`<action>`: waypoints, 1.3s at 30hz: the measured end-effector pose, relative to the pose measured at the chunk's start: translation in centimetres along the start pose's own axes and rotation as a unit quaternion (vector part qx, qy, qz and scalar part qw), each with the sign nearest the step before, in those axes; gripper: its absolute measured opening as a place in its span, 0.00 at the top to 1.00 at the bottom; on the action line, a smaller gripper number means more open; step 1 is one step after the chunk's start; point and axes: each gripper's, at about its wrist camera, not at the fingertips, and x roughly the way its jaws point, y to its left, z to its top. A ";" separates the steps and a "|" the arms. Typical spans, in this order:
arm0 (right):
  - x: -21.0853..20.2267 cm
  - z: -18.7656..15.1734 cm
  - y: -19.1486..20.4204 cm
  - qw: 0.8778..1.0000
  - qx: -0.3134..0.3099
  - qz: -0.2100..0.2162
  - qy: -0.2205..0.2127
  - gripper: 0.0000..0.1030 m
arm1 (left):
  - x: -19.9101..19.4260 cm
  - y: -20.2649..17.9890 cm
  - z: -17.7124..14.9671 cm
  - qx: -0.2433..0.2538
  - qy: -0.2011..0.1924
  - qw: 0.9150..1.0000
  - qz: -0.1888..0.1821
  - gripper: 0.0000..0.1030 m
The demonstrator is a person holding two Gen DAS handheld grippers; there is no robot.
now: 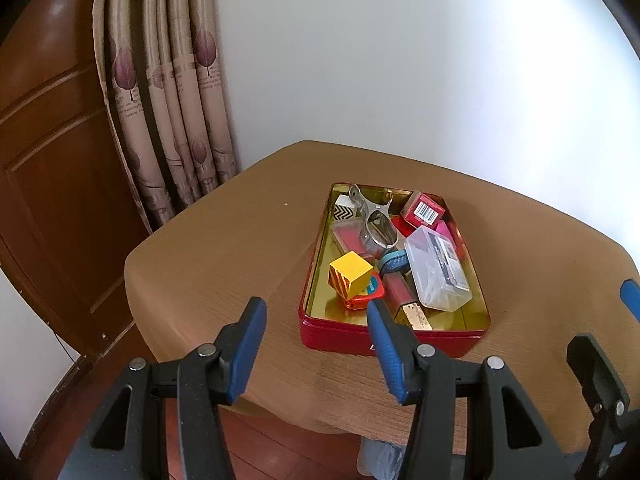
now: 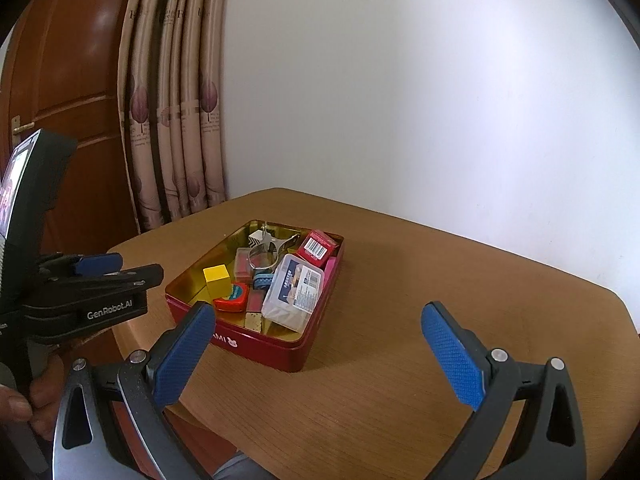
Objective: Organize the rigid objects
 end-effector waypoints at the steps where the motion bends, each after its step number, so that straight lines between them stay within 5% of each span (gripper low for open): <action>1: 0.0 0.0 0.0 1.000 0.001 -0.001 0.000 0.01 | 0.0 0.0 0.0 0.001 -0.001 1.000 -0.001 0.48; 22: -0.1 0.2 0.0 1.000 -0.003 0.002 -0.003 0.01 | -0.2 -1.1 1.5 0.021 -0.010 0.999 -0.029 0.45; 26: -0.1 0.3 0.0 1.000 -0.004 0.002 -0.003 0.01 | -0.6 -1.2 1.7 0.027 -0.019 0.999 -0.030 0.22; 39: -0.1 0.5 -0.4 1.000 -0.007 0.009 -0.004 0.01 | -0.8 -0.8 2.2 0.013 -0.023 0.999 -0.033 0.21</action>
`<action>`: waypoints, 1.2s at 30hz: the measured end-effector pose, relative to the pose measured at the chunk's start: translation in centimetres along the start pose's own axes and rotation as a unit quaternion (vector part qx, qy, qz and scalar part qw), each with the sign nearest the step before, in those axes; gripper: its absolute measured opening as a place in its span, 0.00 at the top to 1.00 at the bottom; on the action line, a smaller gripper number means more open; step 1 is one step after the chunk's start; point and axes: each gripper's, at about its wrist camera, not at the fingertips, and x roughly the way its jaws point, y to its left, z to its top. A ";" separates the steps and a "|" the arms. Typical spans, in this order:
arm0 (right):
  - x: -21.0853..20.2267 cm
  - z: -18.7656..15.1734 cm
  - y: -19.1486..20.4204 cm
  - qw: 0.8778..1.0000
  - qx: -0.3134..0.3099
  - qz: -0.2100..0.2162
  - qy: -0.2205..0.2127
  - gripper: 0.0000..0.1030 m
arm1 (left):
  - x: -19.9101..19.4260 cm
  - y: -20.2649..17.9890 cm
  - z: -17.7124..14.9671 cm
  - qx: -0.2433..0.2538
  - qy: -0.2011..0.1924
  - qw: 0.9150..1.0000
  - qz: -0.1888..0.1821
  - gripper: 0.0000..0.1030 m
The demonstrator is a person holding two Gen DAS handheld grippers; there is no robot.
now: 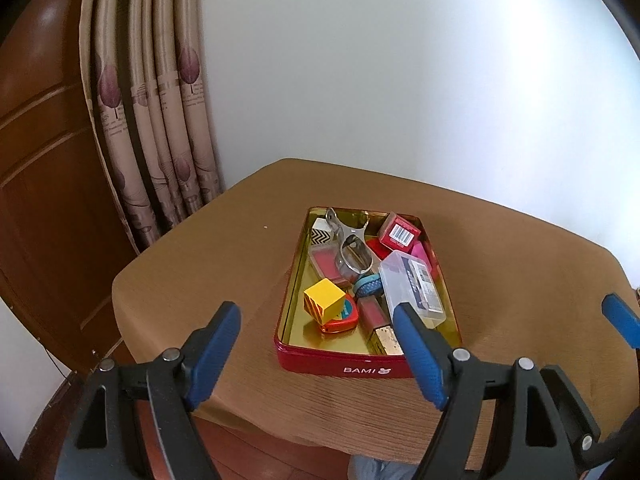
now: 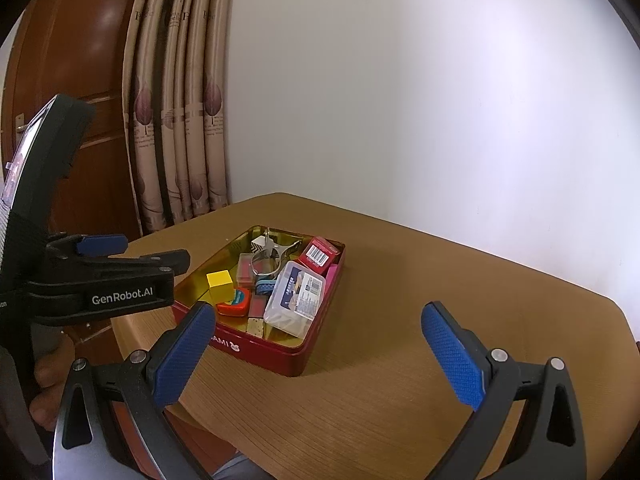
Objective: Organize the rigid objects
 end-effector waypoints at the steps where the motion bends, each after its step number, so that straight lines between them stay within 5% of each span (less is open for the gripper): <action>1: 0.1 0.0 0.0 1.000 -0.001 0.000 0.000 0.01 | 0.0 0.1 0.0 -0.002 0.000 1.000 0.000 0.21; 12: -0.3 0.1 -0.2 1.000 -0.014 0.008 -0.001 0.01 | 0.6 -0.4 -0.8 0.005 0.015 0.999 0.033 0.14; 24: -0.5 -0.3 -0.5 1.000 -0.019 0.016 0.003 0.01 | 1.6 0.0 -1.4 -0.015 0.042 0.999 -0.010 0.13; 36: -0.6 -0.3 -0.7 1.000 -0.022 0.018 0.000 0.01 | 1.1 0.4 -1.4 -0.029 0.033 0.999 0.004 0.13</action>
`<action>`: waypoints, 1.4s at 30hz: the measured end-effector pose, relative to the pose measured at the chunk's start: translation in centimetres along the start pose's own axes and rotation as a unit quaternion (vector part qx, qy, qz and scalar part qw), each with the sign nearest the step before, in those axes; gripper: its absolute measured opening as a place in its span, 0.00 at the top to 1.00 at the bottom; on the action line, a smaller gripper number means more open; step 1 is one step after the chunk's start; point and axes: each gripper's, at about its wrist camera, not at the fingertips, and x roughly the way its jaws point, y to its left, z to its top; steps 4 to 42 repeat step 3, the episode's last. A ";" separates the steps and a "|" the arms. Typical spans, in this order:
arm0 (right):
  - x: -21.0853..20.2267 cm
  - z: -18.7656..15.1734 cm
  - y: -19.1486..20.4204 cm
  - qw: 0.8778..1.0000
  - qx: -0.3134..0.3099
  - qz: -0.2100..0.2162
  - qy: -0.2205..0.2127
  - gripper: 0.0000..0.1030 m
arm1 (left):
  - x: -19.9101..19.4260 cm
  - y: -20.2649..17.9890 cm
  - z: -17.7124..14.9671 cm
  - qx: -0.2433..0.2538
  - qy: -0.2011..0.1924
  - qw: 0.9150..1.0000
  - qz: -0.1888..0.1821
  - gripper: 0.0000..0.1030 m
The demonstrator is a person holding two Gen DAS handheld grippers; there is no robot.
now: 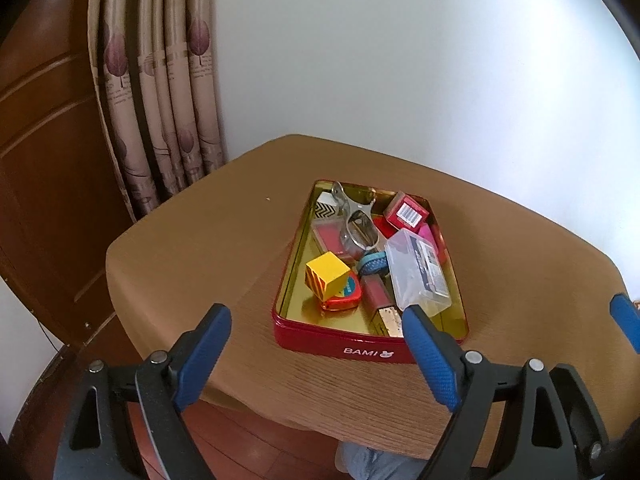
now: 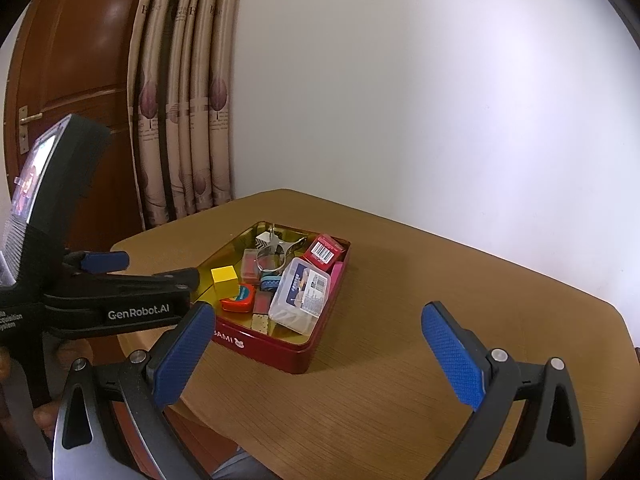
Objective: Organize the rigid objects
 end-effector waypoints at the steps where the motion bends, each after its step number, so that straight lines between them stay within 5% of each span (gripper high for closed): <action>1: 0.0 0.0 0.0 1.000 0.000 0.000 0.000 0.01 | -0.1 -0.1 0.1 0.002 0.000 1.000 0.003 0.13; 42: -0.1 0.0 -0.1 1.000 0.000 -0.002 -0.002 0.01 | -0.1 -0.1 0.2 0.003 0.009 1.000 0.006 0.13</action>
